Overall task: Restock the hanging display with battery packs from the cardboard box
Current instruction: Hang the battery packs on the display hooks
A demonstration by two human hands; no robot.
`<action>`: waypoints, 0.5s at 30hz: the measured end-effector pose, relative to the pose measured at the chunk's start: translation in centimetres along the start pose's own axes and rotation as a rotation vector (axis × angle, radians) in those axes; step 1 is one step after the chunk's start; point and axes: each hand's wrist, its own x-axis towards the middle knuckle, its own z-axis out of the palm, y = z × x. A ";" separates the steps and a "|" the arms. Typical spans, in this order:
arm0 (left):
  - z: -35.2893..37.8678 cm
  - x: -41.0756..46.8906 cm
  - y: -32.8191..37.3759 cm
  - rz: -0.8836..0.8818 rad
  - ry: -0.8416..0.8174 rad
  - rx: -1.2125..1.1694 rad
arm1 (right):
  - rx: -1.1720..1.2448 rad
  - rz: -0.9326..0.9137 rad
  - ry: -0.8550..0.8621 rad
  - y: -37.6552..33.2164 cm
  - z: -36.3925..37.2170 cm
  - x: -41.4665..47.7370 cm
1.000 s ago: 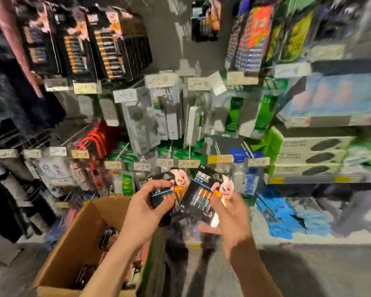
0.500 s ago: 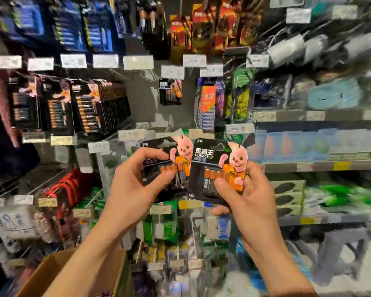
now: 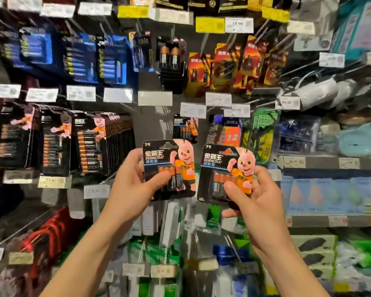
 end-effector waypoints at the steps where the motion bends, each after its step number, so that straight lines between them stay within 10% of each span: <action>1: -0.4 1.4 -0.4 -0.007 -0.021 -0.007 | -0.006 -0.009 0.012 0.3 0.6 1.3; 15: 0.2 17.1 -2.2 -0.372 -0.341 -0.439 | -0.129 0.036 0.171 8.1 4.6 14.0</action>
